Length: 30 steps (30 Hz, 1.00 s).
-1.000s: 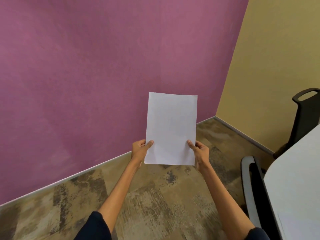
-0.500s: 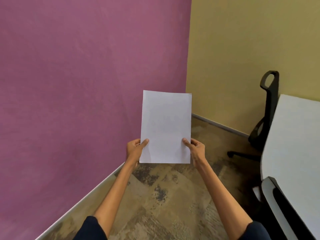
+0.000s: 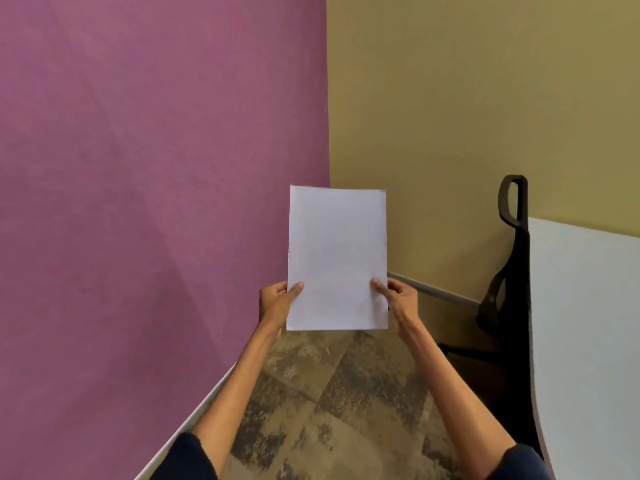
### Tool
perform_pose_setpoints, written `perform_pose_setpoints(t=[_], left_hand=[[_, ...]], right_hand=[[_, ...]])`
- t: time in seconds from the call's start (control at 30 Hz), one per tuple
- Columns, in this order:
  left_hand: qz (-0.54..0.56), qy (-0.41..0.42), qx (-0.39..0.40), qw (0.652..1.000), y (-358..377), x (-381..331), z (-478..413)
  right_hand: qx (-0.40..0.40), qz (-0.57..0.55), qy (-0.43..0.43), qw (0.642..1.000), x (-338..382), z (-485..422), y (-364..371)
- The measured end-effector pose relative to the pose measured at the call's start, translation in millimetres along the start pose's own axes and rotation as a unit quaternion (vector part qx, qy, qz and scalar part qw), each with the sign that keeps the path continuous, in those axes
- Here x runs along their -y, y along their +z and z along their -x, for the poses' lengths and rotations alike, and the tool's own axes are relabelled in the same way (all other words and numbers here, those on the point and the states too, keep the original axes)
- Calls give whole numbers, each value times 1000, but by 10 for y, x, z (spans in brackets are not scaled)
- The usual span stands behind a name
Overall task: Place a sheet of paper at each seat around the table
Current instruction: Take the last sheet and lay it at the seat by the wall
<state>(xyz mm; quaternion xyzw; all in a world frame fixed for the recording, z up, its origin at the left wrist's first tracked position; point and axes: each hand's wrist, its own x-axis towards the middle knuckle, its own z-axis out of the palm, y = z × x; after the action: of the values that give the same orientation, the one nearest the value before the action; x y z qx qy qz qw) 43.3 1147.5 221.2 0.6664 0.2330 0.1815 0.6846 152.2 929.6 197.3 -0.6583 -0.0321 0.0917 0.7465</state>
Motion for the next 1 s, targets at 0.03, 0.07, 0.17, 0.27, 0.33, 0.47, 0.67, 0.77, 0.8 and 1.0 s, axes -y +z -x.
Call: perform_pose_setpoints(t=[0.03, 0.07, 0.17, 0.27, 0.33, 0.47, 0.67, 0.77, 0.8, 1.0], left_hand=[[-6, 4, 5, 1000, 92, -45, -169], [-8, 6, 7, 1000, 188, -71, -330], [-2, 5, 24, 1000, 497, -163, -819], [8, 0, 47, 999, 811, -187, -1291], [9, -7, 56, 998, 1025, -177, -1616], [6, -11, 94, 995, 1495, -136, -2329], [3, -19, 176, 984, 2314, -203, -3456], [4, -21, 220, 975, 2730, -304, -3941], [4, -22, 234, 972, 2874, -340, -4088], [7, -13, 310, 951, 3799, -544, -4694]], right_hand=[[-9, 2, -2, 1000, 40, -166, -17], [-15, -1, -4, 1000, 69, -324, -44], [-24, -17, -5, 1000, 154, -810, -143], [-51, -25, -5, 998, 203, -1249, -233], [-71, -29, -2, 997, 221, -1549, -301], [-115, -25, 0, 993, 239, -2184, -470], [-220, -38, -9, 975, 338, -3170, -705], [-260, -37, -16, 965, 414, -3588, -839], [-274, -31, -19, 961, 448, -3711, -896], [-338, 3, -45, 940, 634, -4301, -1386]])
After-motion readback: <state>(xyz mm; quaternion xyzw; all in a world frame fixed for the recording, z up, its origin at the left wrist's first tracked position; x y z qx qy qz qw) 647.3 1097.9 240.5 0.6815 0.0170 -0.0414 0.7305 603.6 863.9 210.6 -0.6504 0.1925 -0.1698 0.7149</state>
